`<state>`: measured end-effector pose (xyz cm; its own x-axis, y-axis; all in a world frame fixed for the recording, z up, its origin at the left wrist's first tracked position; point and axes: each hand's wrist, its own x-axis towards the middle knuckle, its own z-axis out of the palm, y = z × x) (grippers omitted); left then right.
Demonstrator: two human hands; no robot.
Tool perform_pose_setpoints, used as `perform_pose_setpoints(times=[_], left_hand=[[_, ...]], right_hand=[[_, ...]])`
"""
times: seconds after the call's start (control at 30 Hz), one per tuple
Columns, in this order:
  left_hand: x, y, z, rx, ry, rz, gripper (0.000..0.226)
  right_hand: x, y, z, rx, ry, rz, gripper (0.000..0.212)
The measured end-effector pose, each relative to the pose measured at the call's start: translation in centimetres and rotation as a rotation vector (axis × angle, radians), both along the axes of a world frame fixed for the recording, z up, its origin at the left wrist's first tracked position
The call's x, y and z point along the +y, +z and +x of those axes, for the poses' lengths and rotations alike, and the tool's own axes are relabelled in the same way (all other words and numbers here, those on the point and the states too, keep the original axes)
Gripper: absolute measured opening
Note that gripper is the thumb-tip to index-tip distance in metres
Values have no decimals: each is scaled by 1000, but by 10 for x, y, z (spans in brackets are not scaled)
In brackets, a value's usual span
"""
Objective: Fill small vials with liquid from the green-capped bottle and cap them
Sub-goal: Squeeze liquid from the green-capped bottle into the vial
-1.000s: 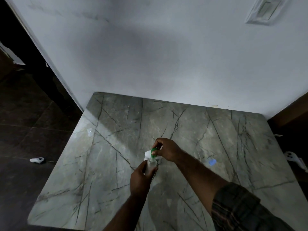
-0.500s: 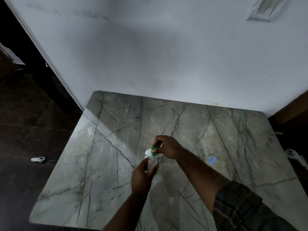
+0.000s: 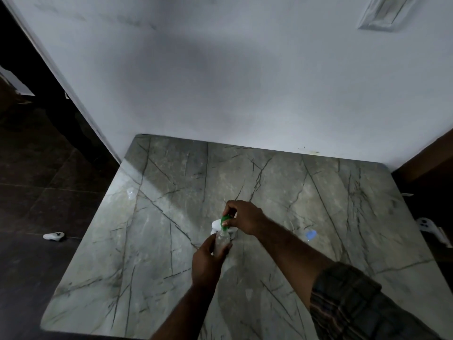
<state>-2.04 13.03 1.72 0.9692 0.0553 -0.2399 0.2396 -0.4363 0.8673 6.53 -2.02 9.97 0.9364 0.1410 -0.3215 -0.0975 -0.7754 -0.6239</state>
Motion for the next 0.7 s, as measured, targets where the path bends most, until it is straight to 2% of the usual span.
perform_pose_setpoints(times=[0.7], left_hand=[[2, -2, 3, -15, -28, 27, 63]], right_hand=[[1, 9, -1, 36, 6, -2, 25]])
